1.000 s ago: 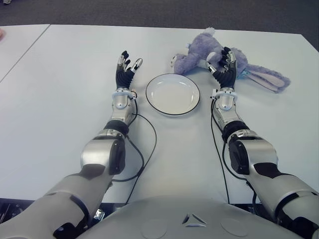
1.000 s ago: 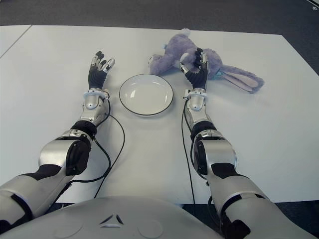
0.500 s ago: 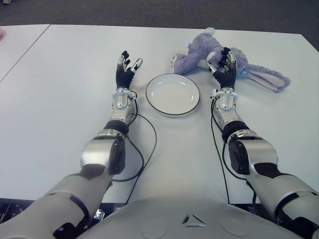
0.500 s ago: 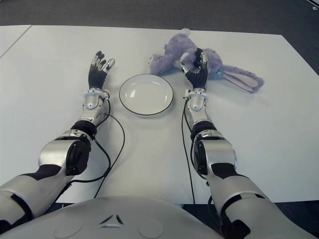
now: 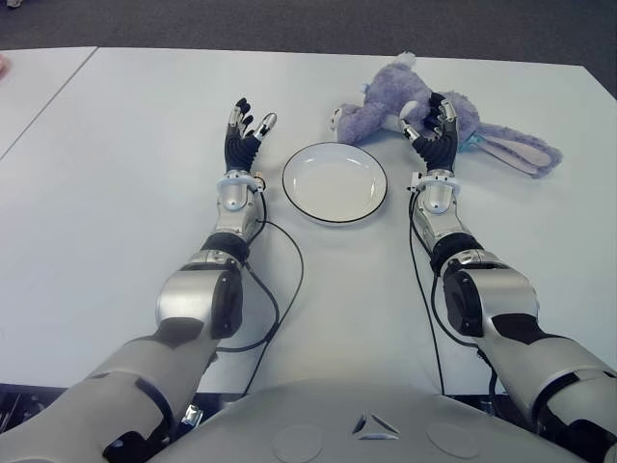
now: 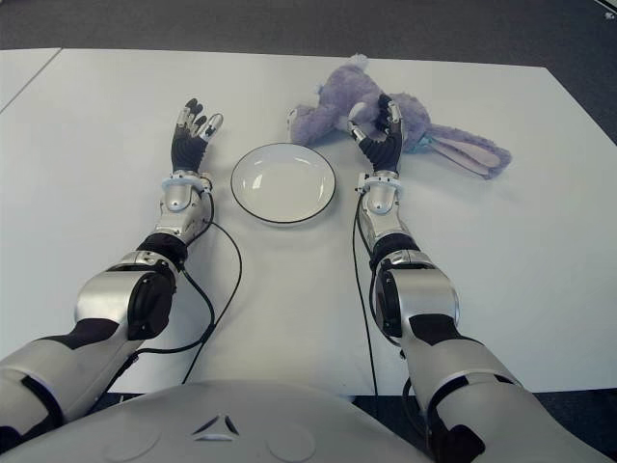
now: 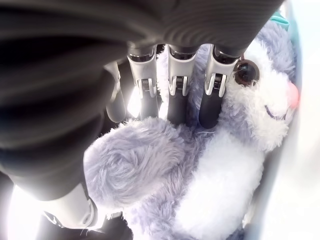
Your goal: Put the doll into the plate.
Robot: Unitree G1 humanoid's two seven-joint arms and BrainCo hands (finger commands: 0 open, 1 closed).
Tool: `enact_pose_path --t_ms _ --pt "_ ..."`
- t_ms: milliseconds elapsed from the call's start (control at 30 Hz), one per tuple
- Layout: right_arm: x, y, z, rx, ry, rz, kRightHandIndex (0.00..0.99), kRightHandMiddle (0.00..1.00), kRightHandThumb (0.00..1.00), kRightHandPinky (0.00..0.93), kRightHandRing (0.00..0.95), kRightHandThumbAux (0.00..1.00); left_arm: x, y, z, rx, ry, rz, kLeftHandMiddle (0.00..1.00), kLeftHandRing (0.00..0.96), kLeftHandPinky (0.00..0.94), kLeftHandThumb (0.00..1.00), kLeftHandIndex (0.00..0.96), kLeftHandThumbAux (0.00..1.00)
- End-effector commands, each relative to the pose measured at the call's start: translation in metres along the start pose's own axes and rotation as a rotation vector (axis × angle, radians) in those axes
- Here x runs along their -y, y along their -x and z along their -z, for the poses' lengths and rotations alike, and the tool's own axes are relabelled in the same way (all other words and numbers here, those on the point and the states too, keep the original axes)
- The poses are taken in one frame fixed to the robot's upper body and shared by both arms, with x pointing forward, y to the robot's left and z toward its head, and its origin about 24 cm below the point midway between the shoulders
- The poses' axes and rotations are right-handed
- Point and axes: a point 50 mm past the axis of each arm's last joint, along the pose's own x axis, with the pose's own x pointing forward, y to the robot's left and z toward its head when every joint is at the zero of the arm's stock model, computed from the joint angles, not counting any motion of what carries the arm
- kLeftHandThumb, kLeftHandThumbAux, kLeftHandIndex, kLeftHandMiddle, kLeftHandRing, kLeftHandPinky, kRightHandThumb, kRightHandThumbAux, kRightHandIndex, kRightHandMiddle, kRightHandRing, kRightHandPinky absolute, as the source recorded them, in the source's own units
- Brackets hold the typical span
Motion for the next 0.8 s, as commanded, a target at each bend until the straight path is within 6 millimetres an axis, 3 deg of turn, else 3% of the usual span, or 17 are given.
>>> enact_pose_path --t_ms 33,800 --pt "0.005 0.004 0.015 -0.088 0.071 -0.038 0.162 0.211 0.306 0.201 0.197 0.762 -0.022 0.076 0.102 -0.478 -0.015 -0.057 0.083 0.077 0.078 0.0 0.078 0.568" --pt "0.012 -0.031 -0.022 0.01 0.087 -0.052 0.152 0.201 0.342 0.198 0.19 0.776 -0.02 0.077 0.102 -0.468 -0.052 -0.049 0.072 0.068 0.066 0.0 0.072 0.549"
